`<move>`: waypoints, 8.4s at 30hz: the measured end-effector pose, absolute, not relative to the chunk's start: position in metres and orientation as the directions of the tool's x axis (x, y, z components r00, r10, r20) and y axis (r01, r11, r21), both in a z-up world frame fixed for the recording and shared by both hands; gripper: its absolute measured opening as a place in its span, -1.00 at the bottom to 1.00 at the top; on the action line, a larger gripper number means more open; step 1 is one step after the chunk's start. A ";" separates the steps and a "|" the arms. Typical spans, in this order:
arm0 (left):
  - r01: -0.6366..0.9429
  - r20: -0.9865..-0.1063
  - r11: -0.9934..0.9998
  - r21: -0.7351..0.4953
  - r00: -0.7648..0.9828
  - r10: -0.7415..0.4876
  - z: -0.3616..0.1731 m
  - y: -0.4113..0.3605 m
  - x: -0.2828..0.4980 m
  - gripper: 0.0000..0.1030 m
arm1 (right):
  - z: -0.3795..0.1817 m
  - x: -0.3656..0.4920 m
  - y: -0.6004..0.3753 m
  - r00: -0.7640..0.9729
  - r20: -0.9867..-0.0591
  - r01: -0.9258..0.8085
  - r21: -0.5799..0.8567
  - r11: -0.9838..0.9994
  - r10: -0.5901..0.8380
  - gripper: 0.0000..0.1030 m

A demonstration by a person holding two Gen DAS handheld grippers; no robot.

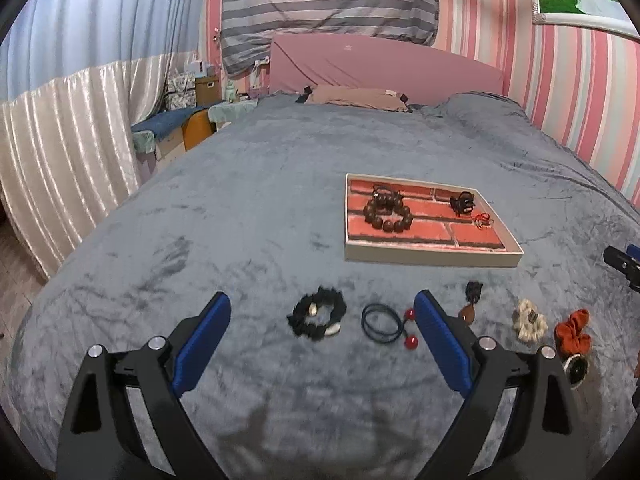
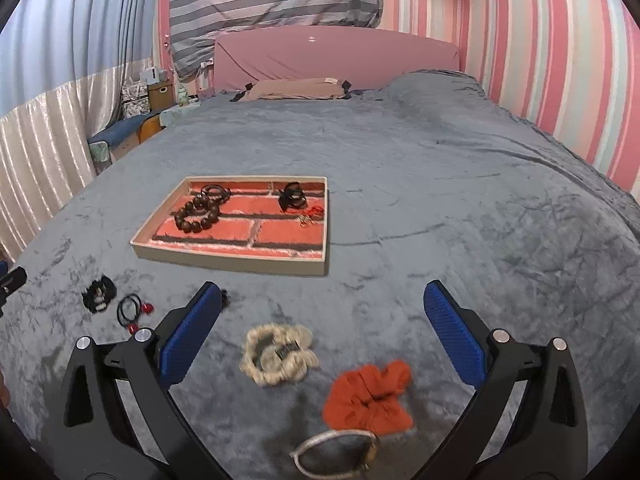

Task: Organize jewelry
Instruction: 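Withdraw both tools and move toward the remaining jewelry, then grasp the white-strap watch with right tool while left tool grasps black scrunchie, then carry scrunchie and watch into the tray and open both tools, then withdraw both tools from the tray toward the remaining jewelry, then grasp the cream scrunchie with right tool while left tool grasps black hair ties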

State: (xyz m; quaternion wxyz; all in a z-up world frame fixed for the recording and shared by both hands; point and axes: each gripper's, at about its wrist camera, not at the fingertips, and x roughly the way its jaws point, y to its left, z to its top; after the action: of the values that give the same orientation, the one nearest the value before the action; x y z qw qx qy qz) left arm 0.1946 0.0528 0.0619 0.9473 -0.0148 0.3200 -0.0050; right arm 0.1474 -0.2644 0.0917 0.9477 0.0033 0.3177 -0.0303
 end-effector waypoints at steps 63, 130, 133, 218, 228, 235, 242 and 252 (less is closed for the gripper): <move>0.011 -0.793 1.000 -0.025 0.609 -0.026 -0.069 0.097 0.316 -0.56 | -0.064 0.101 -0.303 0.619 -0.780 0.161 0.009 0.987 -0.094 -0.64; 0.175 -0.779 0.984 -0.020 0.615 -0.125 -0.049 -0.055 0.482 -0.78 | -0.035 0.443 -0.244 0.625 -0.780 0.058 0.027 0.998 -0.015 -0.69; 0.167 -0.781 0.986 -0.015 0.614 -0.116 -0.049 -0.053 0.491 -0.77 | -0.042 0.452 -0.244 0.608 -0.793 0.061 0.018 0.998 -0.023 -0.69; 0.086 -0.732 0.996 -0.032 0.677 -0.082 -0.060 0.020 0.286 0.79 | -0.048 0.197 -0.212 0.722 -0.688 0.074 -0.025 0.997 -0.070 0.73; 0.121 -0.768 0.991 -0.058 0.629 -0.122 -0.072 0.015 0.301 0.48 | -0.063 0.205 -0.222 0.679 -0.733 0.084 0.021 0.996 -0.041 0.22; 0.155 -0.767 0.986 -0.057 0.626 -0.143 -0.073 0.010 0.308 -0.07 | -0.064 0.205 -0.222 0.677 -0.736 0.069 0.039 0.997 -0.018 -0.01; 0.164 -0.763 0.985 -0.048 0.631 -0.142 -0.072 0.009 0.314 -0.56 | -0.064 0.206 -0.223 0.674 -0.739 0.053 0.065 0.997 0.012 -0.15; 0.198 -0.732 0.980 -0.024 0.664 -0.152 -0.063 0.003 0.303 -0.93 | -0.060 0.206 -0.224 0.675 -0.737 0.033 0.098 0.995 0.050 -0.49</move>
State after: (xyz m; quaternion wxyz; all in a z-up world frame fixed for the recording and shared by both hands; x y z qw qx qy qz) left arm 0.3027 0.0030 -0.0634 0.9118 0.0289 0.3982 -0.0959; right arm 0.2058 -0.2243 -0.0599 0.9136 0.0514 0.4034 0.0048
